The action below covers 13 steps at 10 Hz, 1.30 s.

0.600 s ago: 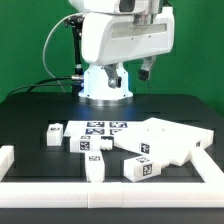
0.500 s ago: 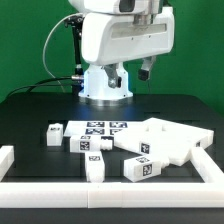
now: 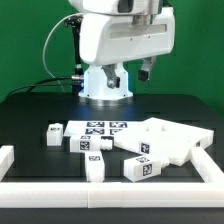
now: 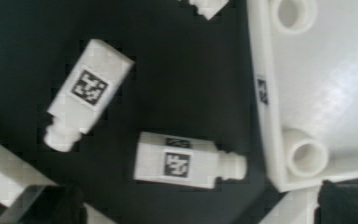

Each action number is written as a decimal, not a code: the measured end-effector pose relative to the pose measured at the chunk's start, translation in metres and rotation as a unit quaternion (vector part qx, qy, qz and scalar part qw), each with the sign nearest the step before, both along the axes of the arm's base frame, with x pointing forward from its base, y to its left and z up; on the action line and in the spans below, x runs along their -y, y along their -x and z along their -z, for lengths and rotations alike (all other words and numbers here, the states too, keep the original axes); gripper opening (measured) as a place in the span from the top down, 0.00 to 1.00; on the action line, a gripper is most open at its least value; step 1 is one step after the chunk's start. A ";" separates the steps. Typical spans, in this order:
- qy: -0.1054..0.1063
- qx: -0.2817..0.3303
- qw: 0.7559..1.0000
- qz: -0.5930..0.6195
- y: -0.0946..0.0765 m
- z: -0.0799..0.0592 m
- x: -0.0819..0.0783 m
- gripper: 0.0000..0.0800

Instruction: Assemble one leg

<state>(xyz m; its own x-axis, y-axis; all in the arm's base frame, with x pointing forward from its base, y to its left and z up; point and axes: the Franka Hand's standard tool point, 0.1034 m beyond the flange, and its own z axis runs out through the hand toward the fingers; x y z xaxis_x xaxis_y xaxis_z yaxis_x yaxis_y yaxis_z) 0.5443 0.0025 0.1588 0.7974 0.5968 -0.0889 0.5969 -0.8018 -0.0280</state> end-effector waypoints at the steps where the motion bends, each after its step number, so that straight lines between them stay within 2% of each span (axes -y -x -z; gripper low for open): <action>1: 0.004 0.003 0.999 0.038 -0.009 0.002 0.005 0.19; 3: 0.004 0.001 0.997 0.073 -0.022 0.018 0.022 0.19; 8: 0.001 -0.002 0.997 0.076 -0.021 0.021 0.020 0.19; 9: -0.008 -0.007 0.993 0.116 -0.028 0.036 0.036 0.19; 10: -0.002 -0.003 0.990 0.140 -0.036 0.061 0.049 0.19; 11: -0.008 0.013 0.991 0.131 -0.042 0.087 0.056 0.19; 12: -0.009 0.018 0.992 0.127 -0.042 0.101 0.058 0.19; 13: -0.010 0.015 0.992 0.127 -0.042 0.097 0.056 0.19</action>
Offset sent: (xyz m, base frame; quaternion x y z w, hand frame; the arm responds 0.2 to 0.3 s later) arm 0.0000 0.0000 0.0000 0.0000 0.0000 0.0000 1.0000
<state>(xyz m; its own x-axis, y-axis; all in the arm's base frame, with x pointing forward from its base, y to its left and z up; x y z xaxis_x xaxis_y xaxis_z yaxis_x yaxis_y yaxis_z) 0.5862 -0.0539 0.0621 0.9242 0.3783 -0.0532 0.3772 -0.9256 -0.0299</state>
